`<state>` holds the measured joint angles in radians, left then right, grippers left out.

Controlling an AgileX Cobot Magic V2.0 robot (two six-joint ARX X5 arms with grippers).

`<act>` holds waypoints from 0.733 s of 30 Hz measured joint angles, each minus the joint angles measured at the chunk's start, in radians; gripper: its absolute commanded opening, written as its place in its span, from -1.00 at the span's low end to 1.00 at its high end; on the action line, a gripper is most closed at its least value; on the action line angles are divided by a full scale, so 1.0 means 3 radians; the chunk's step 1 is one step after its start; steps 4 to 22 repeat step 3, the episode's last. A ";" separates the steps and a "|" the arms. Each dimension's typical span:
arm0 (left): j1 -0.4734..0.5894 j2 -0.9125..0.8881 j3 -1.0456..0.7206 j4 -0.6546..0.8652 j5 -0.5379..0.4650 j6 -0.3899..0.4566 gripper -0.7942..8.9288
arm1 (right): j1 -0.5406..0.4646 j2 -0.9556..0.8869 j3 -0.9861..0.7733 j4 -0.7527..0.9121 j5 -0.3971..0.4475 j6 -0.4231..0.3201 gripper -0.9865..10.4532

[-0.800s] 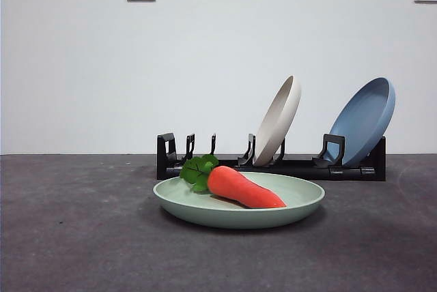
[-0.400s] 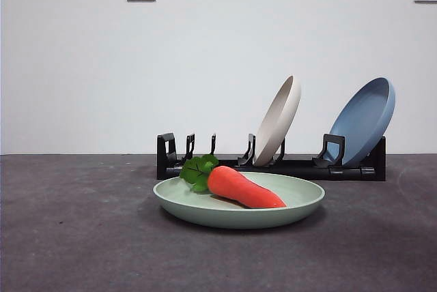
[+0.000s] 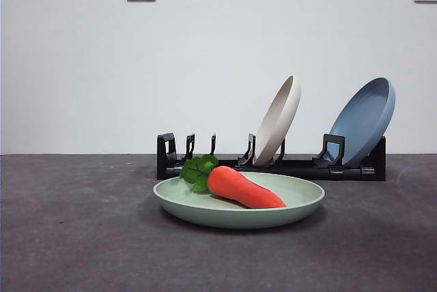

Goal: Take the green plate from the plate rack,put the plate on the table,take the carrot from the table,put the carrot in the plate

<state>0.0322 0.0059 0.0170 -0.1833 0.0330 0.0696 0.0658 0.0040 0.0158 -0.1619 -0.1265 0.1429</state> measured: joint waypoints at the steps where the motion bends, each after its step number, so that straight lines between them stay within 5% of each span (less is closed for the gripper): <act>1: 0.0000 0.0000 0.0000 0.0000 0.0000 0.0000 -0.84 | 0.0000 0.0000 0.0000 0.0000 0.0000 0.0000 -0.83; 22: 0.0000 0.0000 0.0000 0.0000 0.0000 -0.0001 -0.84 | 0.0000 0.0000 0.0000 0.0000 0.0000 0.0000 -0.83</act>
